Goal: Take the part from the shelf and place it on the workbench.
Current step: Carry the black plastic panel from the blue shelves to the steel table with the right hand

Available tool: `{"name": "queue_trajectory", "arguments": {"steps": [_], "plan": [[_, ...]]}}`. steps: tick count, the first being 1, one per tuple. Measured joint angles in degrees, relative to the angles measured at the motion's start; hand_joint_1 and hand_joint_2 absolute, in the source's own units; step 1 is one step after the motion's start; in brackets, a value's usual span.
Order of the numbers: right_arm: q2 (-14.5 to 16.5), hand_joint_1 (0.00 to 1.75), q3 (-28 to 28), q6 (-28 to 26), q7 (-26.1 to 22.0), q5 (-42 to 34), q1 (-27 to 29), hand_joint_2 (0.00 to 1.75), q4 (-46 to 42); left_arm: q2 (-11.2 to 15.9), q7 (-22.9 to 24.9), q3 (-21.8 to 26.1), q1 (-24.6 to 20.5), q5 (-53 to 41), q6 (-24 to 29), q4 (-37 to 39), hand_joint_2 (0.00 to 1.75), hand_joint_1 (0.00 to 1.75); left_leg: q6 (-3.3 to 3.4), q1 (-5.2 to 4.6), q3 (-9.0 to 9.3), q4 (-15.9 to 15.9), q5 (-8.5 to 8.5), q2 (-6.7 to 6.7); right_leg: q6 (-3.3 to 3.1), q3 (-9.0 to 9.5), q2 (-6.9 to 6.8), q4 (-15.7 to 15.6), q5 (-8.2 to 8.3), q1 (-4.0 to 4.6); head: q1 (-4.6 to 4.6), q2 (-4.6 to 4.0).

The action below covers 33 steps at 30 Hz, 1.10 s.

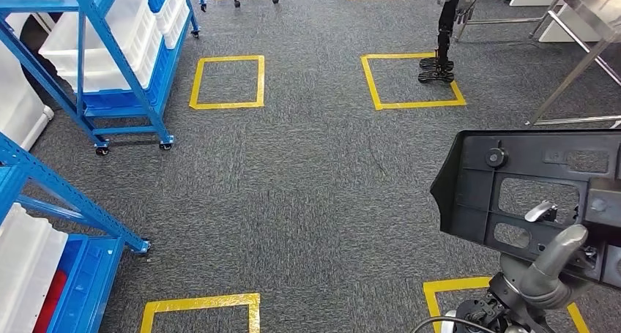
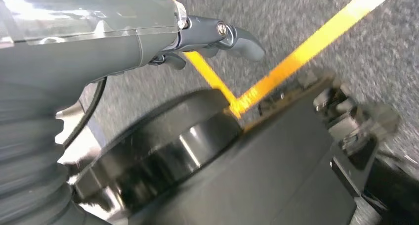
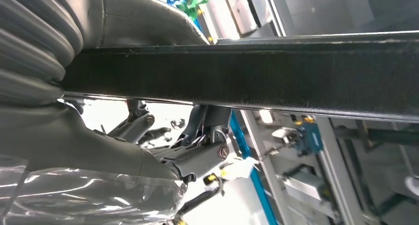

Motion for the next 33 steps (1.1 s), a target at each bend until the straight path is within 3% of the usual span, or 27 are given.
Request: {"name": "queue_trajectory", "arguments": {"steps": [1,2,3,4,5,6,8,10,12,13,15,17,18,19,20,22,24,26,27,28,30,32,33], "plan": [[-0.05,1.75,0.00,0.13,0.14,-0.08,0.05,1.75,0.09,0.01,-0.10,-0.16,0.09,0.36,0.47,0.00,1.75,0.00,0.19,-0.20,0.11,-0.15,0.04,0.92,0.19,-1.60,-1.97,3.28,-1.81,-0.01,0.00,0.00],[-0.12,1.75,0.01,0.49,0.33,-0.29,0.04,1.75,0.35,0.02,-0.48,-0.24,0.27,1.05,1.13,0.00,1.75,0.00,0.35,-0.33,0.11,-0.17,-0.01,1.86,0.43,-3.52,-3.02,7.14,-3.65,-0.15,0.00,0.00],[-0.25,1.75,0.02,1.04,0.56,-0.57,-0.02,1.75,0.84,0.03,-1.11,-0.20,0.49,1.99,1.86,0.00,1.75,0.00,0.36,-0.44,0.09,-0.15,-0.08,2.85,0.67,-5.23,-3.44,10.56,-4.91,-0.35,0.00,0.00],[-0.44,1.75,0.06,1.78,0.73,-0.92,-0.23,1.75,1.70,0.03,-1.92,-0.03,0.75,2.98,2.56,0.00,1.75,0.00,0.31,-0.50,0.11,-0.14,-0.18,3.84,0.89,-6.15,-3.65,12.37,-5.17,-0.54,0.00,0.00],[-0.68,1.75,0.18,2.57,0.80,-1.20,-0.69,1.75,2.93,0.04,-2.66,0.25,0.96,3.90,3.19,0.00,1.75,0.00,0.21,-0.51,0.16,-0.12,-0.29,4.80,1.07,-5.80,-3.90,11.76,-4.26,-0.71,0.00,0.00],[-0.96,1.75,0.41,3.19,0.76,-1.36,-1.36,1.75,4.33,0.04,-3.17,0.59,1.10,4.82,3.80,0.00,1.75,0.00,0.04,-0.51,0.26,-0.07,-0.43,5.67,1.20,-4.25,-4.41,8.95,-2.55,-0.86,0.00,0.00],[-1.58,1.75,1.22,3.82,0.45,-1.44,-3.31,1.75,7.27,0.07,-3.54,1.50,1.21,6.81,5.15,0.01,1.75,0.00,-0.50,-0.64,0.47,0.19,-0.87,7.10,1.06,0.17,-6.83,0.97,0.59,-0.84,0.00,0.00],[-2.08,1.75,2.01,3.65,0.22,-1.58,-5.23,1.75,9.48,0.08,-3.48,2.76,1.18,8.72,6.06,0.02,1.75,0.00,-1.14,-0.86,0.66,0.48,-1.31,7.99,0.32,2.23,-8.28,-2.89,1.32,-0.42,-0.01,0.00],[-2.44,1.75,2.34,2.89,0.15,-1.83,-6.41,1.75,10.65,-0.04,-3.44,3.96,1.06,9.67,6.29,0.02,1.75,0.00,-1.74,-0.91,0.92,0.53,-1.53,8.85,-0.51,2.08,-7.39,-3.06,1.21,-0.09,-0.01,0.00],[-2.56,1.75,2.38,2.41,0.15,-1.93,-6.74,1.75,10.85,-0.16,-3.43,4.38,0.95,9.71,6.23,0.02,1.75,0.00,-2.07,-0.78,0.97,0.70,-1.79,8.76,-0.84,2.07,-6.82,-3.20,1.29,-0.15,-0.01,0.00],[-2.69,1.75,2.42,1.78,0.22,-2.05,-7.28,1.75,10.92,-0.50,-3.45,4.80,0.70,9.31,6.00,0.01,1.75,0.00,-2.54,-0.47,-0.19,3.69,-3.94,6.49,-1.58,2.14,-5.55,-3.52,1.52,-0.41,-0.02,0.00],[-2.71,1.75,2.50,1.55,0.36,-2.08,-7.56,1.75,10.90,-0.78,-3.53,4.93,0.61,8.75,5.77,0.01,1.75,0.00,-2.70,-0.28,-3.61,11.12,-7.71,3.66,-2.08,2.14,-4.16,-3.57,1.60,-0.39,-0.02,0.00],[-2.70,1.75,2.54,1.45,0.44,-2.06,-7.59,1.75,10.91,-0.87,-3.57,4.94,0.60,8.46,5.64,0.01,1.75,0.00,-2.73,-0.24,-5.63,15.10,-9.12,3.15,-2.21,2.13,-3.37,-3.54,1.62,-0.28,-0.02,0.00],[-2.70,1.75,2.55,1.37,0.50,-2.04,-7.59,1.75,10.91,-0.96,-3.60,4.94,0.57,8.18,5.52,0.01,1.75,0.00,-2.72,-0.24,-7.07,17.63,-9.50,2.90,-2.25,2.13,-2.50,-3.48,1.62,-0.17,-0.02,0.00],[-2.71,1.75,2.56,1.28,0.54,-2.01,-7.61,1.75,10.92,-1.01,-3.61,4.94,0.48,7.97,5.44,0.01,1.75,0.00,-2.63,-0.24,-7.65,18.12,-8.73,2.74,-2.26,2.15,-1.53,-3.39,1.62,-0.09,-0.02,0.00],[-2.72,1.75,2.64,1.07,0.55,-1.95,-7.70,1.75,10.93,-1.06,-3.46,4.94,0.22,7.79,5.38,0.01,1.75,0.00,-2.26,-0.21,-5.69,12.26,-4.24,1.81,-2.19,2.19,0.34,-3.09,1.57,-0.05,-0.02,0.00],[-2.73,1.75,2.80,0.84,0.48,-1.92,-7.87,1.75,10.97,-1.04,-3.17,4.94,0.09,7.88,5.48,0.02,1.75,0.00,-1.90,-0.10,-2.84,4.85,-1.02,-0.90,-1.81,2.01,2.00,-2.76,1.55,-0.11,-0.02,0.00],[-2.76,1.75,2.98,0.61,0.41,-1.97,-8.07,1.75,11.10,-1.01,-2.90,4.94,0.13,8.16,5.67,0.02,1.75,0.00,-1.63,-0.21,-1.83,2.17,-0.66,-2.38,-1.07,1.60,3.34,-2.74,1.77,-0.39,-0.01,0.00],[-2.81,1.75,3.03,0.48,0.38,-2.02,-8.15,1.75,11.16,-1.00,-2.82,4.94,0.17,8.35,5.77,0.02,1.75,0.00,-1.41,-0.33,-1.74,1.89,-0.50,-1.98,-0.60,1.42,3.99,-2.87,1.98,-0.53,-0.01,0.00],[-2.90,1.75,3.05,0.37,0.36,-2.07,-8.18,1.75,11.22,-1.01,-2.80,4.94,0.18,8.50,5.87,0.02,1.75,0.00,-1.06,-0.30,-1.62,1.60,-0.21,-1.34,-0.25,1.28,4.16,-2.95,2.09,-0.64,-0.01,0.00],[-3.16,1.75,3.07,0.21,0.31,-2.16,-8.47,1.75,11.32,-1.04,-2.93,4.94,0.26,8.70,5.99,0.02,1.75,0.00,-0.30,-0.11,-1.40,0.75,0.45,0.07,0.19,0.28,1.77,-1.22,0.87,-0.42,0.02,0.00],[-3.38,1.75,3.19,0.06,0.30,-2.37,-8.96,1.75,11.53,-1.05,-3.11,4.94,0.62,8.78,6.08,0.02,1.75,0.00,0.09,-0.11,-1.38,0.34,0.76,1.71,0.38,-2.62,-1.98,4.73,-2.52,-0.24,0.03,0.00],[-3.48,1.75,3.27,-0.07,0.30,-2.55,-9.12,1.75,11.69,-1.04,-3.17,4.94,0.88,8.81,6.13,0.02,1.75,0.00,0.16,-0.18,-1.43,0.36,0.74,2.63,0.51,-4.40,-2.95,8.45,-4.19,-0.28,0.03,0.00]]}}
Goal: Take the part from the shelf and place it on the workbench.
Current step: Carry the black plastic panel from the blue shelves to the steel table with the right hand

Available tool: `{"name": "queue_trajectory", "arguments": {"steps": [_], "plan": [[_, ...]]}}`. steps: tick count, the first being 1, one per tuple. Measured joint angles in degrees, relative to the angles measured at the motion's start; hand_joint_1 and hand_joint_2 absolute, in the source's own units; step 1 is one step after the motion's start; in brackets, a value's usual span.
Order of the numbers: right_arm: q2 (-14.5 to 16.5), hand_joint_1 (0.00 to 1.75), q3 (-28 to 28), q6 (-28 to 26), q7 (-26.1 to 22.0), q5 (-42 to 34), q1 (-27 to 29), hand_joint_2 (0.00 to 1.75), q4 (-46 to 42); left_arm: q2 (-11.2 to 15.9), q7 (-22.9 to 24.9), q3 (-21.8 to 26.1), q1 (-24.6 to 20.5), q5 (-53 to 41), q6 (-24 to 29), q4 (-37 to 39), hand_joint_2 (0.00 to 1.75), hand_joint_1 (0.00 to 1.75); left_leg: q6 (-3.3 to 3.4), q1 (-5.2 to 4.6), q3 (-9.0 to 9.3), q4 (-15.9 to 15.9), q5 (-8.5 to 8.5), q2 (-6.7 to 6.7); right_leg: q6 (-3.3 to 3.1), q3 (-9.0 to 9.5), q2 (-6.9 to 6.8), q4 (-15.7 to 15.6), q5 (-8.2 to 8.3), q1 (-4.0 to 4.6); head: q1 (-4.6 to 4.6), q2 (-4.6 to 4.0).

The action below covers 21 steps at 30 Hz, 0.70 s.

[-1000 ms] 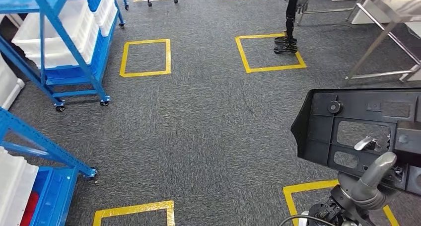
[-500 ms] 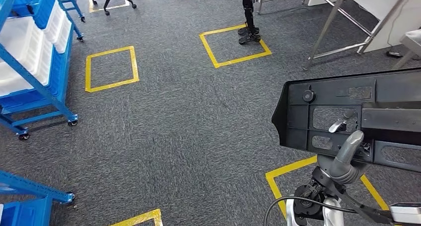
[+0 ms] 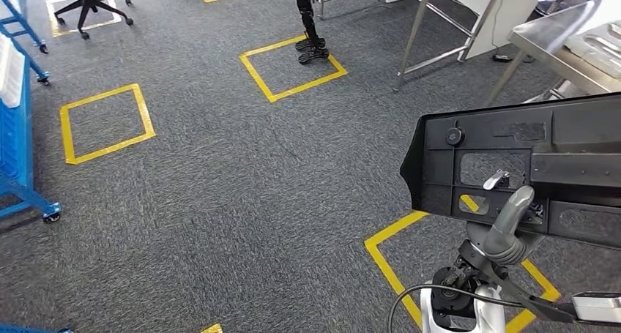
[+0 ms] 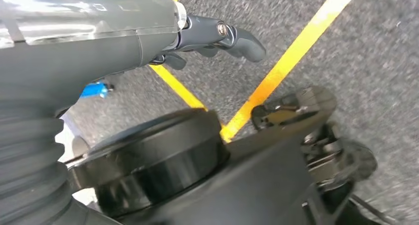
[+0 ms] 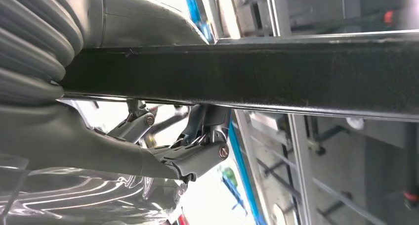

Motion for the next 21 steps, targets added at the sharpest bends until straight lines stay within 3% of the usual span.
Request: {"name": "queue_trajectory", "arguments": {"steps": [1,2,3,5,7,8,10,12,14,16,17,18,19,21], "plan": [[-0.10,1.75,0.07,-0.15,-0.01,-0.20,-0.04,1.75,0.16,0.01,-0.03,0.00,0.22,0.02,0.07,0.00,1.75,0.00,0.01,-0.05,-0.03,0.02,-0.06,0.87,0.14,-1.25,-0.45,2.70,-0.85,-0.08,0.00,0.00],[-0.21,1.75,0.13,-0.29,-0.01,-0.39,-0.03,1.75,0.31,0.02,-0.05,0.00,0.32,0.05,0.15,0.00,1.75,0.00,-0.01,-0.07,-0.04,0.06,-0.14,1.75,0.26,-1.57,-0.77,3.57,-0.68,-0.17,0.00,0.00],[-0.31,1.75,0.19,-0.38,-0.03,-0.52,-0.04,1.75,0.42,0.03,-0.08,0.00,0.31,0.09,0.20,0.00,1.75,0.00,-0.10,-0.08,-0.04,0.12,-0.24,2.55,0.33,-0.74,-1.14,2.21,0.47,-0.25,0.00,0.00],[-0.42,1.75,0.34,-0.63,-0.10,-0.68,-0.08,1.75,0.49,0.04,-0.11,0.00,0.16,0.18,0.27,0.00,1.75,0.00,-0.47,-0.15,0.11,0.39,-0.61,3.95,0.21,3.51,-3.39,-5.36,3.69,-0.22,0.00,0.00],[-0.44,1.75,0.61,-0.92,-0.16,-0.81,-0.10,1.75,0.48,0.10,-0.10,-0.01,0.12,0.20,0.27,0.00,1.75,0.00,-1.09,-0.41,0.32,0.73,-1.13,5.05,-0.36,6.52,-5.33,-10.85,5.12,0.13,-0.01,0.00],[-0.45,1.75,0.74,-0.98,-0.19,-0.87,-0.06,1.75,0.47,0.15,-0.10,-0.02,0.14,0.20,0.26,0.00,1.75,0.00,-1.44,-0.54,0.45,0.82,-1.32,5.57,-0.67,6.80,-5.45,-11.53,5.00,0.36,-0.01,0.00],[-0.47,1.75,0.92,-1.04,-0.22,-0.92,0.20,1.75,0.35,0.20,-0.08,-0.03,0.10,0.19,0.24,0.00,1.75,0.00,-2.13,-0.50,0.78,0.81,-1.64,6.51,-1.30,6.73,-3.97,-11.54,5.11,0.46,-0.01,0.00],[-0.49,1.75,1.05,-1.11,-0.25,-0.92,0.45,1.75,0.03,0.22,-0.08,-0.04,-0.01,0.18,0.21,0.00,1.75,0.00,-2.81,-0.19,0.41,2.54,-3.13,4.70,-1.98,6.84,-2.59,-11.83,5.32,0.21,-0.01,0.00],[-0.49,1.75,1.31,-1.18,-0.26,-0.92,0.55,1.75,-0.22,0.26,-0.10,-0.06,0.12,0.17,0.13,0.00,1.75,0.00,-3.16,0.08,-2.30,8.96,-6.77,1.40,-2.55,6.91,-1.20,-11.98,5.47,0.07,-0.01,0.00],[-0.49,1.75,1.48,-1.29,-0.26,-0.92,0.71,1.75,-0.25,0.28,-0.18,-0.06,0.28,0.22,0.03,0.00,1.75,0.00,-3.22,0.14,-5.99,16.54,-9.70,0.23,-2.80,6.88,0.37,-11.94,5.51,0.21,-0.01,0.00],[-0.50,1.75,1.50,-1.34,-0.26,-0.92,0.82,1.75,-0.25,0.28,-0.22,-0.07,0.25,0.22,-0.01,0.00,1.75,0.00,-3.17,0.13,-6.89,18.06,-9.63,0.11,-2.81,6.89,1.23,-11.89,5.52,0.28,-0.01,0.00],[-0.50,1.75,1.52,-1.38,-0.26,-0.92,0.90,1.75,-0.27,0.28,-0.26,-0.07,0.18,0.22,-0.04,0.00,1.75,0.00,-3.03,0.13,-6.69,17.17,-8.33,-0.02,-2.81,6.94,2.14,-11.83,5.52,0.32,-0.01,0.00],[-0.50,1.75,1.54,-1.40,-0.26,-0.92,0.95,1.75,-0.30,0.28,-0.27,-0.09,0.14,0.15,-0.08,0.00,1.75,0.00,-2.80,0.13,-5.47,14.08,-6.11,-0.48,-2.79,7.00,3.07,-11.75,5.51,0.33,-0.01,0.00],[-0.50,1.75,1.60,-1.42,-0.26,-0.92,0.97,1.75,-0.42,0.33,-0.26,-0.10,0.23,0.04,-0.11,0.00,1.75,0.00,-2.15,0.21,-2.17,5.88,-2.11,-3.36,-2.56,6.92,4.84,-11.53,5.51,0.30,-0.01,0.00]]}}
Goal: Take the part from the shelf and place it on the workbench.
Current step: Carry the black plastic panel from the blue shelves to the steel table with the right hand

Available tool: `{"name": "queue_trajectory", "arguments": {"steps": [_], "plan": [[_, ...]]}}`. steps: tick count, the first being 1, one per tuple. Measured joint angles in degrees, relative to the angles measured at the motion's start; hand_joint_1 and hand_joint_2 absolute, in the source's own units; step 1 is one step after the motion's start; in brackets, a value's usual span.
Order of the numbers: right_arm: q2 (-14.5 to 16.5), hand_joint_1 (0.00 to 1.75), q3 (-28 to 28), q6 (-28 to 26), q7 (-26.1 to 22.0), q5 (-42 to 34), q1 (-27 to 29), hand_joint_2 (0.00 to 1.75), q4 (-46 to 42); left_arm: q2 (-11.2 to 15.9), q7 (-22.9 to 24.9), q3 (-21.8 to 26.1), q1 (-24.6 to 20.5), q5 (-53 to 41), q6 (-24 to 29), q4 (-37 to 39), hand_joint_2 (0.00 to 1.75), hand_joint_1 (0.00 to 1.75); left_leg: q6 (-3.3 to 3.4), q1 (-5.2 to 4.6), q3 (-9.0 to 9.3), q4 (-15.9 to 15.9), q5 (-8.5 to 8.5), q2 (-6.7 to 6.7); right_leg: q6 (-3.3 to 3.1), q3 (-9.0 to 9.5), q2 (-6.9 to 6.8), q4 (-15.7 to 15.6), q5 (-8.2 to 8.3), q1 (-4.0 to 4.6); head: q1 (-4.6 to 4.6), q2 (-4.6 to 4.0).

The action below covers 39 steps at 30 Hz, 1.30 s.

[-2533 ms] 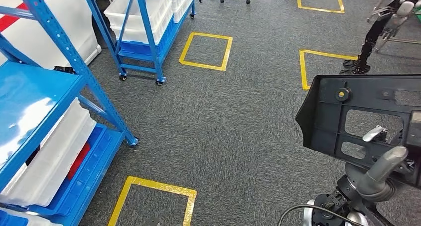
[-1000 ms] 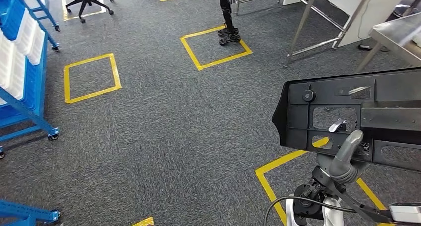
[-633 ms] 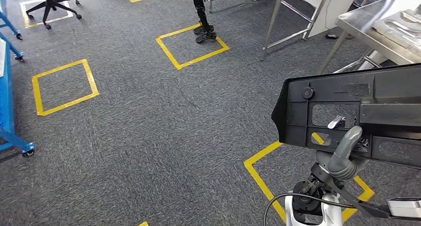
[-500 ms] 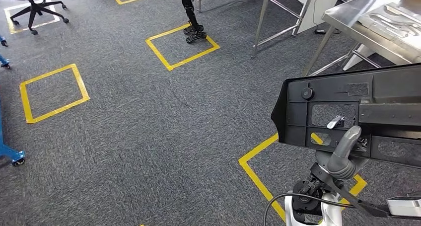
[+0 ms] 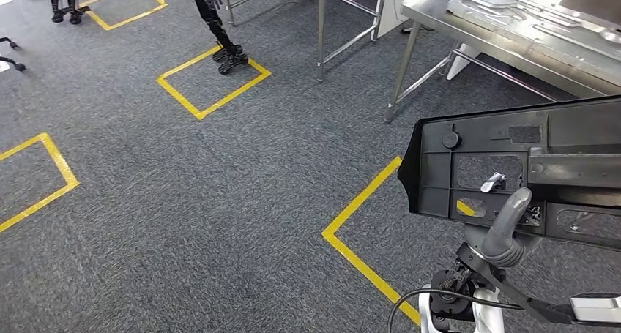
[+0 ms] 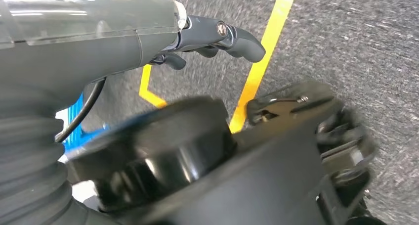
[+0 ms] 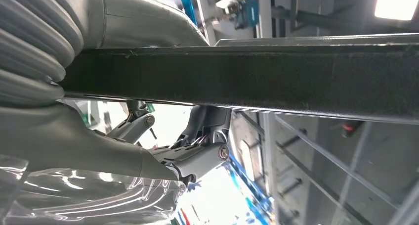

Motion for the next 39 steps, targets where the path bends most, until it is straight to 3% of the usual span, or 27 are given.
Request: {"name": "queue_trajectory", "arguments": {"steps": [2,4,5,7,9,10,11,12,14,16,17,18,20,22,24,25,26,27,28,30,31,32,34,35,37,39], "plan": [[0.00,1.75,0.08,-0.03,0.00,0.00,0.05,1.75,-0.09,0.08,0.00,-0.01,0.03,-0.06,-0.01,0.00,1.75,0.00,0.39,-0.04,1.65,-4.05,1.02,-2.20,0.67,-0.46,1.48,0.12,0.17,-0.27,-0.01,0.00],[-0.01,1.75,0.12,-0.25,-0.01,0.06,0.23,1.75,-0.23,0.09,0.00,-0.02,-0.05,-0.07,-0.02,0.00,1.75,0.00,0.72,-0.14,1.91,-4.61,1.08,-1.44,1.62,-0.90,2.86,-0.09,0.55,-0.53,-0.01,0.00],[-0.04,1.75,0.12,-0.44,-0.02,0.13,0.35,1.75,-0.38,0.04,0.01,-0.02,-0.13,-0.08,-0.02,0.00,1.75,0.00,1.03,-0.09,2.07,-5.02,1.35,-0.69,1.96,-1.10,2.53,0.05,0.50,-0.52,0.00,0.00],[-0.11,1.75,0.13,-0.74,-0.04,0.30,0.28,1.75,-0.69,-0.07,0.01,-0.03,-0.25,-0.08,-0.05,0.00,1.75,0.00,1.71,0.14,2.36,-5.94,1.90,1.03,2.39,-2.54,-0.60,2.85,-1.29,-0.21,0.01,0.00],[-0.17,1.75,0.19,-0.95,-0.04,0.36,0.10,1.75,-0.81,-0.10,0.06,-0.03,-0.09,-0.02,-0.11,0.00,1.75,0.00,2.06,0.04,2.44,-6.20,1.99,2.87,2.67,-5.85,-4.35,9.79,-4.92,-0.22,0.03,0.00],[-0.21,1.75,0.22,-1.04,-0.04,0.36,0.09,1.75,-0.80,-0.09,0.10,-0.03,0.06,0.04,-0.14,0.00,1.75,0.00,2.08,-0.02,2.41,-6.17,1.94,3.84,2.89,-7.56,-5.09,13.26,-6.26,-0.35,0.03,0.00],[-0.27,1.75,0.25,-1.13,-0.04,0.36,0.15,1.75,-0.80,-0.08,0.13,-0.03,0.18,0.11,-0.16,0.00,1.75,0.00,2.05,-0.04,2.42,-6.14,1.85,4.79,3.11,-8.50,-5.47,15.19,-6.60,-0.53,0.03,0.00],[-0.33,1.75,0.26,-1.20,-0.04,0.35,0.19,1.75,-0.79,-0.08,0.14,-0.03,0.23,0.20,-0.17,0.00,1.75,0.00,1.97,-0.03,2.45,-6.09,1.74,5.67,3.29,-8.34,-5.78,14.99,-5.91,-0.69,0.03,0.00],[-0.40,1.75,0.36,-1.28,-0.04,0.35,0.21,1.75,-0.79,-0.09,0.14,-0.03,0.21,0.33,-0.17,0.00,1.75,0.00,1.61,-0.02,2.69,-5.89,1.37,7.21,3.45,-4.74,-7.31,8.56,-2.42,-0.91,0.03,0.00],[-0.43,1.75,0.55,-1.29,-0.04,0.35,0.20,1.75,-0.79,-0.06,0.11,-0.03,0.19,0.38,-0.17,0.00,1.75,0.00,0.98,-0.33,2.99,-5.52,0.78,8.36,2.96,-0.99,-10.06,1.81,-0.28,-0.62,0.03,0.00],[-0.44,1.75,0.64,-1.30,-0.05,0.34,0.22,1.75,-0.79,-0.03,0.10,-0.03,0.21,0.40,-0.17,0.01,1.75,0.00,0.62,-0.50,3.18,-5.40,0.52,8.88,2.59,-0.18,-10.84,0.25,-0.07,-0.43,0.02,0.00],[-0.45,1.75,0.70,-1.32,-0.06,0.34,0.29,1.75,-0.79,-0.01,0.08,-0.03,0.22,0.42,-0.17,0.01,1.75,0.00,0.27,-0.62,3.37,-5.39,0.34,9.43,2.18,-0.15,-10.79,-0.01,-0.27,-0.21,0.02,0.00],[-0.48,1.75,0.81,-1.39,-0.09,0.34,0.55,1.75,-0.82,0.03,0.01,-0.03,0.21,0.47,-0.17,0.01,1.75,0.00,-0.40,-0.44,3.77,-5.36,-0.03,10.22,1.48,-0.23,-9.20,-0.19,-0.11,-0.27,0.02,0.00],[-0.46,1.75,1.04,-1.51,-0.11,0.36,0.75,1.75,-0.91,0.09,-0.13,-0.03,0.25,0.58,-0.17,0.01,1.75,0.00,-0.92,-0.10,2.99,-2.85,-2.01,8.08,0.70,-0.13,-7.75,-0.51,0.16,-0.55,0.02,0.00],[-0.43,1.75,1.50,-1.59,-0.14,0.38,0.98,1.75,-0.97,0.26,-0.30,-0.02,0.59,0.79,-0.17,0.01,1.75,0.00,-1.19,0.13,-0.22,4.37,-5.83,4.72,0.14,-0.15,-6.22,-0.60,0.30,-0.62,0.02,0.00],[-0.42,1.75,1.75,-1.61,-0.15,0.39,1.18,1.75,-0.97,0.37,-0.47,0.00,0.76,0.90,-0.20,0.01,1.75,0.00,-1.28,0.17,-2.19,8.43,-7.42,3.89,0.01,-0.18,-5.38,-0.59,0.33,-0.54,0.02,0.00],[-0.42,1.75,1.98,-1.62,-0.16,0.40,1.42,1.75,-0.97,0.47,-0.64,0.02,0.84,0.96,-0.23,0.00,1.75,0.00,-1.32,0.17,-3.63,11.16,-8.02,3.52,-0.04,-0.16,-4.50,-0.56,0.33,-0.45,0.02,0.00],[-0.42,1.75,2.16,-1.63,-0.16,0.42,1.63,1.75,-0.97,0.57,-0.80,0.03,0.88,0.99,-0.26,0.00,1.75,0.00,-1.28,0.17,-4.13,11.78,-7.42,3.36,-0.05,-0.13,-3.60,-0.51,0.33,-0.37,0.02,0.00],[-0.41,1.75,2.32,-1.63,-0.17,0.42,1.77,1.75,-0.97,0.65,-0.87,0.03,0.91,0.98,-0.28,0.01,1.75,0.00,-1.14,0.17,-3.52,9.98,-5.69,3.22,-0.04,-0.06,-2.76,-0.44,0.33,-0.32,0.02,0.00],[-0.40,1.75,2.62,-1.66,-0.18,0.42,1.87,1.75,-0.96,0.87,-0.86,0.02,1.19,0.98,-0.29,0.02,1.75,0.00,-0.55,0.14,-0.44,2.27,-1.30,2.03,0.09,0.01,-1.22,-0.22,0.29,-0.24,0.02,0.00],[-0.39,1.75,2.79,-1.71,-0.18,0.42,1.90,1.75,-0.96,0.98,-0.85,0.01,1.33,0.98,-0.29,0.03,1.75,0.00,-0.25,0.13,0.90,-1.26,0.03,1.23,0.30,-0.11,-0.59,-0.07,0.27,-0.21,0.02,0.00],[-0.39,1.75,2.96,-1.76,-0.19,0.42,1.95,1.75,-0.95,1.07,-0.84,0.01,1.38,0.99,-0.29,0.04,1.75,0.00,0.01,0.05,1.64,-3.44,0.63,0.54,0.61,-0.30,-0.12,0.04,0.31,-0.24,0.02,0.00],[-0.38,1.75,3.22,-1.91,-0.19,0.40,2.17,1.75,-0.97,1.14,-0.84,-0.01,1.33,1.01,-0.28,0.04,1.75,0.00,0.51,-0.17,1.88,-4.53,0.61,0.18,1.46,-0.66,0.43,-0.05,0.49,-0.42,0.02,0.00],[-0.37,1.75,3.27,-1.95,-0.20,0.40,2.30,1.75,-1.00,1.13,-0.86,-0.01,1.26,1.04,-0.27,0.04,1.75,0.00,0.87,-0.10,1.93,-4.71,0.88,0.35,1.83,-0.73,0.25,-0.07,0.53,-0.48,0.02,0.00],[-0.37,1.75,3.34,-1.99,-0.21,0.40,2.38,1.75,-1.09,1.14,-0.89,-0.01,1.21,1.19,-0.21,0.04,1.75,0.00,1.62,0.14,2.15,-5.34,1.52,0.83,2.31,-1.52,-1.97,1.62,-0.77,-0.32,0.03,0.00],[-0.37,1.75,3.43,-1.98,-0.22,0.40,2.37,1.75,-1.12,1.16,-0.93,0.01,1.35,1.44,-0.08,0.04,1.75,0.00,2.00,0.23,2.11,-5.67,1.83,1.55,2.59,-4.31,-4.69,7.69,-4.40,-0.24,0.04,0.00]]}}
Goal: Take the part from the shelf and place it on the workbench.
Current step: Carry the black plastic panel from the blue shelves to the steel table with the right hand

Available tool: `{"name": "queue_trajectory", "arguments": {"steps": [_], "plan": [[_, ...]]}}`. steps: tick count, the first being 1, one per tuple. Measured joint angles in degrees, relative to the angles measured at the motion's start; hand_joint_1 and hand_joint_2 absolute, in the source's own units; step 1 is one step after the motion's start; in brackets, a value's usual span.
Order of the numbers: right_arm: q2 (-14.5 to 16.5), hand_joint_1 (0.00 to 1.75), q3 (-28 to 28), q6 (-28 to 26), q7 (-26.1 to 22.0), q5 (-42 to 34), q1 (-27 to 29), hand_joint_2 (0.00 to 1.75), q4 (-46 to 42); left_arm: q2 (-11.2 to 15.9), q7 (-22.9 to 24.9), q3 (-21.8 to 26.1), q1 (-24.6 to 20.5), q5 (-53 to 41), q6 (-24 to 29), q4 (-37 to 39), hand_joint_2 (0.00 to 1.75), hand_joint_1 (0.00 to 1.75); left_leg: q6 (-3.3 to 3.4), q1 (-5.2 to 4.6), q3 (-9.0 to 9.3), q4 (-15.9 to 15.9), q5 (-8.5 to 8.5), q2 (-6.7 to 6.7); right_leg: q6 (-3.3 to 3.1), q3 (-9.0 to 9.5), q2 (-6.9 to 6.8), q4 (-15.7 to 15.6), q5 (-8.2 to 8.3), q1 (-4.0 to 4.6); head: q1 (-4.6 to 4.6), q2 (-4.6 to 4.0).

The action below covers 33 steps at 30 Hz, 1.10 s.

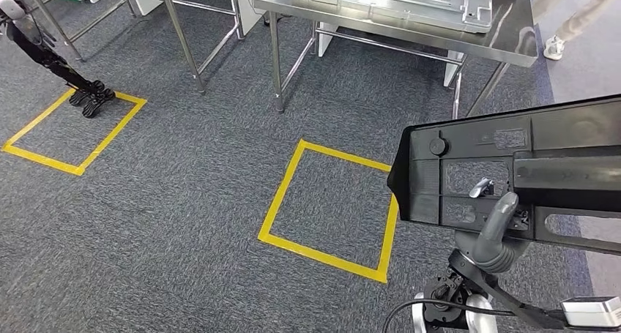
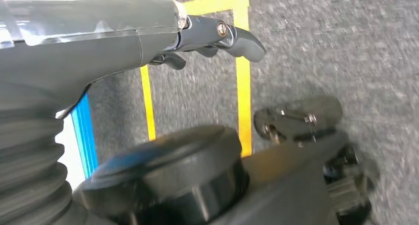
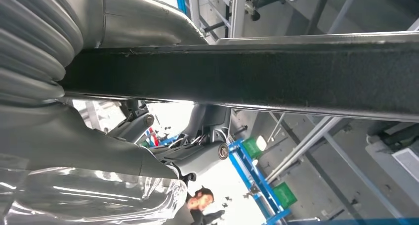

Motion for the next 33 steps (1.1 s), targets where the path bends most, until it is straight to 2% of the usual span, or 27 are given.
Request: {"name": "queue_trajectory", "arguments": {"steps": [1,2,3,4,6,7,8,9,12,13,19,33], "plan": [[0.00,1.75,0.03,0.00,0.00,0.00,0.01,1.75,0.02,0.03,-0.02,0.01,0.09,0.10,0.04,0.00,1.75,0.00,0.04,-0.03,-0.09,0.02,0.02,0.36,0.18,-1.82,-0.51,3.92,-1.85,-0.09,-0.01,0.00],[0.00,1.75,0.05,0.00,0.00,-0.01,0.04,1.75,0.05,0.05,-0.04,0.01,0.14,0.17,0.08,0.00,1.75,0.00,0.03,-0.04,-0.16,0.07,0.01,0.72,0.37,-3.21,-0.70,6.99,-2.93,-0.20,0.00,0.00],[0.00,1.75,0.05,0.00,0.00,-0.01,0.06,1.75,0.09,0.07,-0.05,0.01,0.15,0.20,0.08,0.00,1.75,0.00,-0.02,-0.05,-0.20,0.13,-0.03,1.01,0.52,-3.62,-0.79,8.11,-2.88,-0.33,0.00,0.00],[0.00,1.75,0.05,0.00,0.00,-0.01,0.06,1.75,0.11,0.08,-0.05,0.01,0.15,0.23,0.08,0.00,1.75,0.00,-0.12,-0.05,-0.20,0.22,-0.10,1.24,0.63,-2.86,-0.91,6.91,-1.77,-0.46,0.00,0.00],[0.00,1.75,0.07,0.01,0.00,-0.01,0.00,1.75,0.13,0.08,-0.05,0.01,0.12,0.25,0.10,0.00,1.75,0.00,-0.48,-0.04,-0.11,0.48,-0.36,1.49,0.60,1.33,-1.38,-0.74,1.75,-0.67,0.01,0.00],[0.00,1.75,0.08,0.01,0.00,-0.01,-0.07,1.75,0.14,0.08,-0.05,0.01,0.11,0.25,0.13,0.00,1.75,0.00,-0.75,-0.14,-0.12,0.66,-0.52,1.54,0.41,3.24,-1.60,-4.34,2.91,-0.60,0.00,0.00],[0.00,1.75,0.08,0.02,0.00,-0.02,-0.15,1.75,0.15,0.08,-0.07,0.01,0.10,0.25,0.17,0.00,1.75,0.00,-1.04,-0.24,-0.14,0.77,-0.65,1.57,0.15,4.47,-1.71,-6.73,3.48,-0.51,-0.01,0.00],[0.01,1.75,0.09,0.03,0.00,-0.02,-0.22,1.75,0.17,0.09,-0.08,0.01,0.10,0.26,0.21,0.01,1.75,0.00,-1.07,-0.40,-0.20,0.91,-0.86,1.61,-0.05,4.95,-1.72,-7.82,3.55,-0.48,-0.01,0.00],[0.04,1.75,0.16,0.11,0.02,-0.03,-0.41,1.75,0.27,0.13,-0.18,0.01,0.12,0.33,0.26,0.02,1.75,0.00,-0.49,-0.55,-0.17,0.96,-1.01,1.72,-0.37,5.02,-1.44,-8.02,3.65,-0.42,-0.02,0.00],[0.05,1.75,0.19,0.14,0.03,-0.03,-0.52,1.75,0.33,0.13,-0.21,0.01,0.12,0.38,0.28,0.01,1.75,0.00,-0.55,-0.50,-0.09,0.81,-0.88,1.73,-0.50,5.03,-1.39,-8.01,3.63,-0.33,-0.02,0.00],[0.07,1.75,0.22,0.23,0.07,-0.05,-1.34,1.75,1.07,0.13,-0.33,-0.01,0.19,0.38,0.45,0.00,1.75,0.00,-1.89,-0.27,0.23,0.23,-0.62,1.73,-1.03,4.99,-1.35,-7.93,3.55,-0.07,-0.02,0.00],[0.04,1.75,-1.50,0.20,0.07,-1.10,-0.94,1.75,1.33,-0.03,-0.04,-1.46,-0.85,-1.02,-0.43,0.00,1.75,0.00,-2.05,-0.37,0.19,0.41,-0.62,1.80,-0.98,5.04,-1.33,-7.92,3.64,0.00,-0.02,0.00]]}}
